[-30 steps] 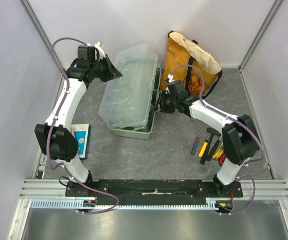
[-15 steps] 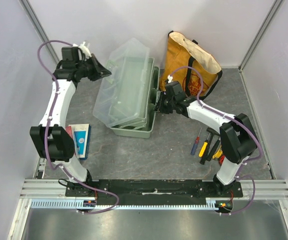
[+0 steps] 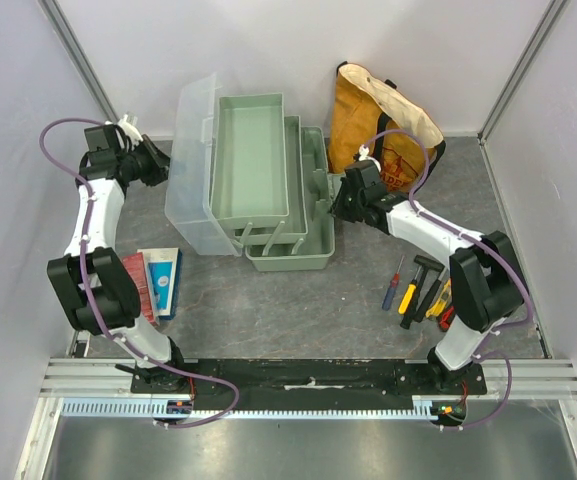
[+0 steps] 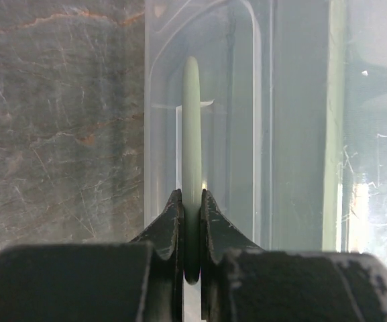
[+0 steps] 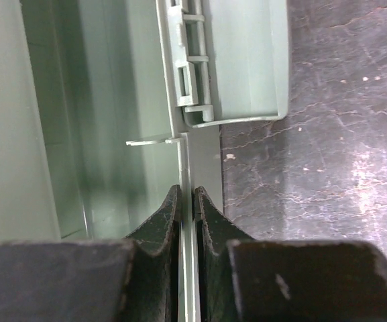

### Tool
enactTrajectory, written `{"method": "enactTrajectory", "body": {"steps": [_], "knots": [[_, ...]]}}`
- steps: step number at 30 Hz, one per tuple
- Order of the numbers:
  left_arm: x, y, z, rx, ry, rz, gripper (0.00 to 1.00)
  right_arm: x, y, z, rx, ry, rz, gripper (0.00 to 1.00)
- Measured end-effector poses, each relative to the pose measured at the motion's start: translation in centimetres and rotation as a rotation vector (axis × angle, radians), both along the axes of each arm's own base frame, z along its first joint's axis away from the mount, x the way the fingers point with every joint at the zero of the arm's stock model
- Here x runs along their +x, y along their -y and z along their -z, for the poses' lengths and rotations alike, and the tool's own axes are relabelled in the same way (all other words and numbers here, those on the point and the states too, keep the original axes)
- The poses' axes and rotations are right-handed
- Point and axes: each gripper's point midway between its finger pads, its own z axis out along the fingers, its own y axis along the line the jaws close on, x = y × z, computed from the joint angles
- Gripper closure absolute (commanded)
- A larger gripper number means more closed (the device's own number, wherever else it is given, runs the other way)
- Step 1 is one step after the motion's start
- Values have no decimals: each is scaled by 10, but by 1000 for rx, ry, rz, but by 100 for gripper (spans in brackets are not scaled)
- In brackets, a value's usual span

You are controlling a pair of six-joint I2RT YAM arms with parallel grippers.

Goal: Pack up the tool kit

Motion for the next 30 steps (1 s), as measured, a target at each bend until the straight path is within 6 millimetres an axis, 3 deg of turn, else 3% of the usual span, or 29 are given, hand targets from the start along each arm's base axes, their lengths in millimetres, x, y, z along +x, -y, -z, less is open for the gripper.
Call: {"method": "enactTrajectory", "body": {"steps": [7,10,13,17,30], "knots": [[0,2,9,-35,11,28,91,1,9,0,-12,4,21,100],[4,2,15,-52,7,39,82,1,9,0,-10,3,21,100],[9,-2,23,-61,-1,37,67,0,10,0,-9,2,26,100],[13,-12,48,-29,-33,-2,50,0,12,0,-7,5,31,99],[2,-17,113,5,-140,-36,36,-2,11,0,12,6,7,94]]}}
